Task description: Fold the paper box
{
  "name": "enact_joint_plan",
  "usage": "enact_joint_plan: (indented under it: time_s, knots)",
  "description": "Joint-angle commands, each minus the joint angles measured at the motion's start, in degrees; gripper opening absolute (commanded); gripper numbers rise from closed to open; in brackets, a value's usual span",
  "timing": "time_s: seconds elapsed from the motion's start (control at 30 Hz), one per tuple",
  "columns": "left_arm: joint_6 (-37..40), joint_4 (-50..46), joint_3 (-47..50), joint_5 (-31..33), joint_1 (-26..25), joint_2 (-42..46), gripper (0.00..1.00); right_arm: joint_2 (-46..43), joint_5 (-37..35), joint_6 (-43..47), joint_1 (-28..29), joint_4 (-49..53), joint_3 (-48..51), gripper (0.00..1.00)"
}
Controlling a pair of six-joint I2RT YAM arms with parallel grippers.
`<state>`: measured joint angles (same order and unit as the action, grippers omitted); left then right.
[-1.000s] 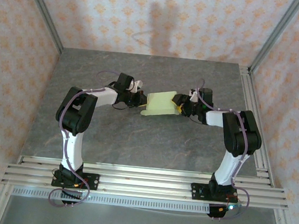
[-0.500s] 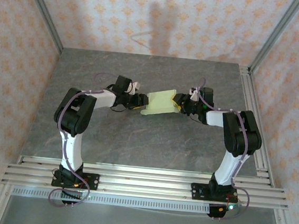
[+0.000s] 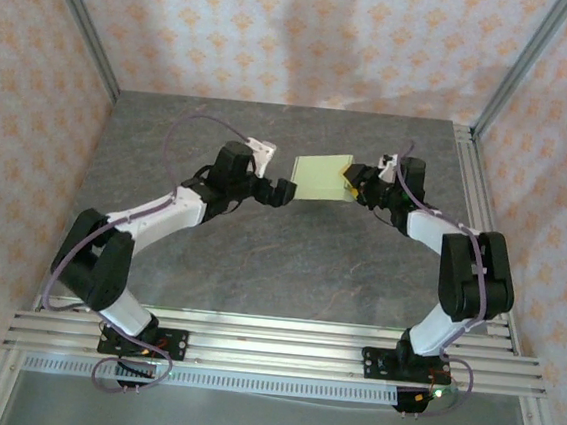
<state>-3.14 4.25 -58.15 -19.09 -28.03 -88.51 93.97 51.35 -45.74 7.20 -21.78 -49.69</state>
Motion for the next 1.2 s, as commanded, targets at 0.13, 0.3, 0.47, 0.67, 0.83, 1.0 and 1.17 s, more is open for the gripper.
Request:
enact_joint_plan:
  time_s: [0.13,0.3,0.47,0.67,0.83,1.0,1.17]
  knots:
    - [31.53,12.55,8.69,17.01,-5.63,5.51,1.00,-8.79,2.19,-1.03,-1.81,7.71,-0.65,0.43]
    - [45.20,24.59,14.06,16.98,-7.21,6.56,1.00,-14.45,3.48,-0.33,-2.62,15.60,-1.71,0.43]
    - [54.69,30.87,15.64,15.66,-8.70,6.29,1.00,-18.06,5.51,-1.27,-2.64,20.90,-2.12,0.43]
    - [62.41,30.76,14.88,16.84,-11.37,7.07,1.00,-21.24,7.29,-5.97,-2.64,20.32,-0.43,0.43]
    - [65.69,28.55,13.98,17.04,-12.98,6.62,1.00,-21.73,8.76,-11.02,-2.68,15.98,0.83,0.42]
    - [65.69,32.55,14.46,18.05,-14.13,6.09,0.96,-21.84,9.48,-11.61,-2.64,17.60,0.21,0.42]
    - [67.85,34.52,14.75,17.63,-14.33,6.07,0.89,-22.51,10.61,-11.72,-2.63,20.52,0.55,0.42]
